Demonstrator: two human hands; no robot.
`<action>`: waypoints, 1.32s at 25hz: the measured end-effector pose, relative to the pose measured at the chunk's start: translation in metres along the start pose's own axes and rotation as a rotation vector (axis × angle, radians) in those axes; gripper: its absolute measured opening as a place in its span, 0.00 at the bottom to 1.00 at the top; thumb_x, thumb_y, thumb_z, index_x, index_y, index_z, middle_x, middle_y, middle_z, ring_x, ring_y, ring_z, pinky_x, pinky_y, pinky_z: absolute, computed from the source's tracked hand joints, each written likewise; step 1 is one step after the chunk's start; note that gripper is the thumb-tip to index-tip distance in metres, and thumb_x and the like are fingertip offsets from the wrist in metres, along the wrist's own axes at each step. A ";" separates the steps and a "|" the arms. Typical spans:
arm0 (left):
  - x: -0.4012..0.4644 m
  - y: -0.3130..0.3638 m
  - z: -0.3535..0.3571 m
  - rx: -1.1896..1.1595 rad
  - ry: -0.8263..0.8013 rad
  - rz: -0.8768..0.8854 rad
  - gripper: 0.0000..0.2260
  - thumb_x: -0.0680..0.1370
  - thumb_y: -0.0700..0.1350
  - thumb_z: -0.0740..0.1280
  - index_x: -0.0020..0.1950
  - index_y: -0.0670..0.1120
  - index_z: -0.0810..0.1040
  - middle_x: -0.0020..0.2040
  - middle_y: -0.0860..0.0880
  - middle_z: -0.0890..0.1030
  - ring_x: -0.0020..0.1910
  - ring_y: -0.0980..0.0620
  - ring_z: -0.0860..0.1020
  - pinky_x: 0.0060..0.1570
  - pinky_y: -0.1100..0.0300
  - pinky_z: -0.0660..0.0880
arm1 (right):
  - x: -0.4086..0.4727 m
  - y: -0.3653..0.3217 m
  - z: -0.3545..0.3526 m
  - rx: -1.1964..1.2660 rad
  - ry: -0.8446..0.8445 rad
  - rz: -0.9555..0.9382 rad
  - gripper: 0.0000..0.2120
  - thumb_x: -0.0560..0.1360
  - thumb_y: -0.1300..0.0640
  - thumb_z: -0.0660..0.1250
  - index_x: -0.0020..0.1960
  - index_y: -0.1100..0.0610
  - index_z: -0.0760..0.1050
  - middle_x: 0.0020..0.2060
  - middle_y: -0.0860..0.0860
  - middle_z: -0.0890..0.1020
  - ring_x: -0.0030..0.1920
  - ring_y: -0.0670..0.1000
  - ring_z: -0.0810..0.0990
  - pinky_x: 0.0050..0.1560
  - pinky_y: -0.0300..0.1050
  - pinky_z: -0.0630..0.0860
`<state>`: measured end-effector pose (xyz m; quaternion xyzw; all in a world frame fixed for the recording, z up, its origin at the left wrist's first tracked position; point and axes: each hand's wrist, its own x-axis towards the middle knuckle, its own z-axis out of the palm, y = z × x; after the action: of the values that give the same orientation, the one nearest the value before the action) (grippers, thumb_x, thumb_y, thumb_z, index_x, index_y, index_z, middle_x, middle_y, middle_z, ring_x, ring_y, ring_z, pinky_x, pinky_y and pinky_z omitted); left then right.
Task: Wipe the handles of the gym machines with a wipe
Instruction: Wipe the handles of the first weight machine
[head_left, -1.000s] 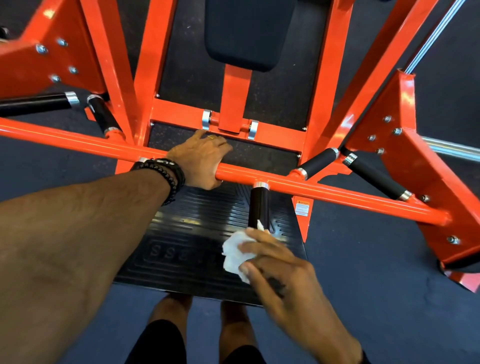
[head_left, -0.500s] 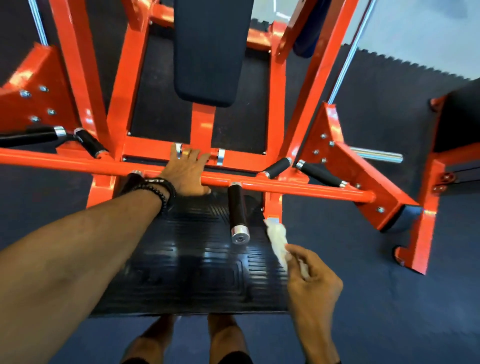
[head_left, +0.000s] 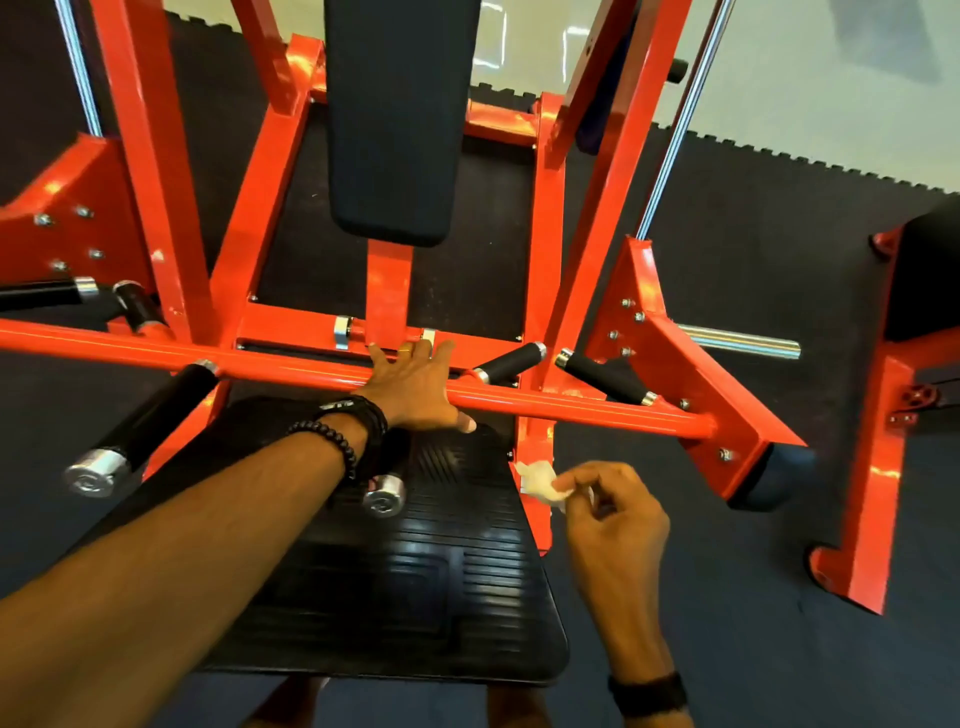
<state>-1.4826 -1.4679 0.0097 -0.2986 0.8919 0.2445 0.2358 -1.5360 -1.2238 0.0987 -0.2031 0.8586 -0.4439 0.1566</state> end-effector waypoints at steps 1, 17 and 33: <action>0.009 0.007 0.000 0.040 -0.016 -0.022 0.55 0.65 0.72 0.71 0.80 0.48 0.48 0.80 0.43 0.57 0.78 0.41 0.57 0.72 0.28 0.48 | 0.019 0.007 -0.005 0.029 -0.012 0.001 0.24 0.67 0.78 0.66 0.34 0.48 0.79 0.37 0.51 0.81 0.35 0.51 0.79 0.35 0.42 0.74; 0.052 0.021 0.018 0.378 -0.178 -0.015 0.42 0.66 0.73 0.62 0.72 0.50 0.70 0.72 0.47 0.71 0.72 0.45 0.66 0.71 0.28 0.45 | 0.180 0.050 0.083 0.057 -0.404 0.048 0.05 0.70 0.60 0.77 0.39 0.55 0.81 0.36 0.45 0.81 0.37 0.43 0.79 0.39 0.32 0.75; 0.057 0.013 0.021 0.186 -0.200 0.042 0.37 0.61 0.68 0.65 0.66 0.51 0.74 0.61 0.53 0.77 0.66 0.48 0.73 0.73 0.33 0.46 | 0.215 0.080 0.124 -0.305 -0.569 -0.103 0.04 0.75 0.66 0.68 0.47 0.64 0.82 0.41 0.50 0.77 0.48 0.51 0.78 0.47 0.32 0.69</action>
<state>-1.5260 -1.4707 -0.0350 -0.2309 0.8887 0.1944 0.3452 -1.6837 -1.3736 -0.0553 -0.3834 0.8257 -0.2428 0.3351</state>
